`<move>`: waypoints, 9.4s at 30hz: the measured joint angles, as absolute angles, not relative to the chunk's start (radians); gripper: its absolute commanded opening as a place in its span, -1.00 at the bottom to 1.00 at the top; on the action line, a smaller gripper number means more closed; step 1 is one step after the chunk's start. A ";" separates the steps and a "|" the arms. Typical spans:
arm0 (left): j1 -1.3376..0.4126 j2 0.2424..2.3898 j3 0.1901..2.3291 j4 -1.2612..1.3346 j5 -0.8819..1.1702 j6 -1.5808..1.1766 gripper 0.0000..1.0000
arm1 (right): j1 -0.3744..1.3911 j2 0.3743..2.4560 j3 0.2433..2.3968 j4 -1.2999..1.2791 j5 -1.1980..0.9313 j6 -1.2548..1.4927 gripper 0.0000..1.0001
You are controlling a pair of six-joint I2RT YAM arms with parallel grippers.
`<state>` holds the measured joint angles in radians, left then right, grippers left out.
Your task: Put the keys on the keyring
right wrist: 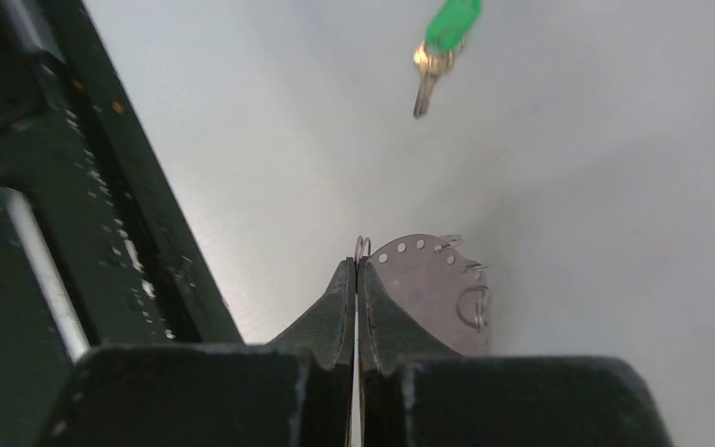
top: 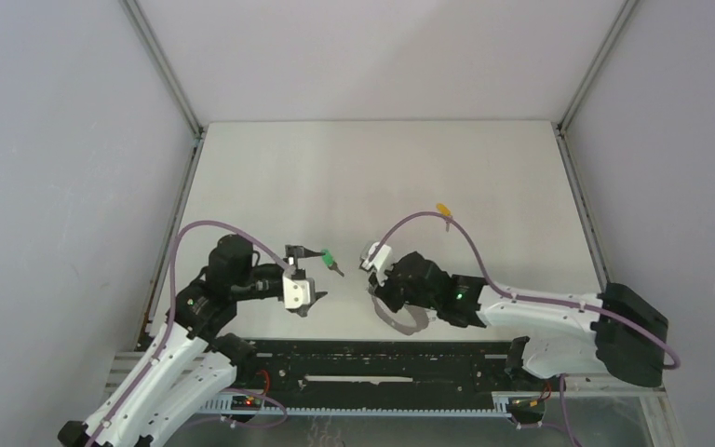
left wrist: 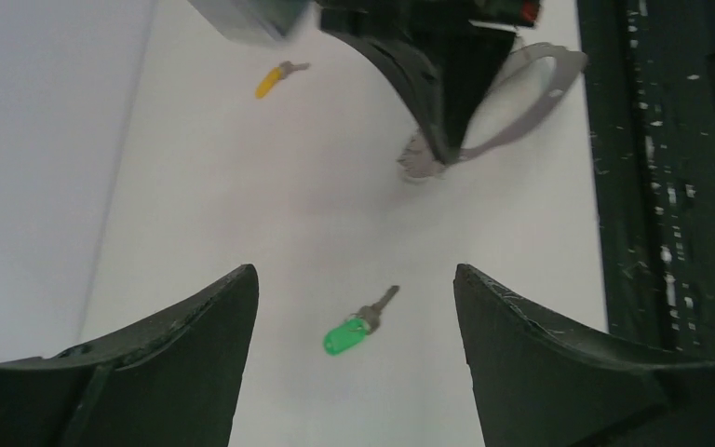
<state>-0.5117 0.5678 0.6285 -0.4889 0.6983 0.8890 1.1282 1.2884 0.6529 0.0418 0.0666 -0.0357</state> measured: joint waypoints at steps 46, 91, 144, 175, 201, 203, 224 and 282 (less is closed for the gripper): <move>-0.576 0.801 0.808 -0.517 0.985 0.553 -0.12 | 1.028 1.025 0.630 0.379 -0.452 0.092 -1.00; -0.596 0.715 0.846 -0.554 0.992 0.775 -0.99 | 0.971 0.908 0.803 0.058 -0.525 -0.073 0.13; -0.700 0.820 1.020 -0.750 0.687 0.769 -0.99 | 1.080 1.138 1.172 -0.412 -0.350 -0.265 -0.29; -0.762 0.842 1.073 -0.828 0.581 0.805 -0.99 | 1.101 1.241 1.172 -0.303 -0.356 -0.213 -1.00; -0.654 0.805 1.087 -0.675 0.820 0.405 -0.12 | 1.005 0.939 0.653 0.515 -0.454 0.159 -1.00; -0.654 0.805 1.087 -0.638 0.846 0.362 -0.13 | 1.003 0.939 0.645 0.561 -0.456 0.180 -1.00; -0.654 0.805 1.059 -0.471 0.945 0.189 -0.20 | 1.031 0.970 0.616 0.782 -0.468 0.258 -1.00; -0.744 0.831 1.093 -0.774 0.731 0.628 -0.99 | 1.127 1.119 1.127 -0.301 -0.428 -0.344 -0.32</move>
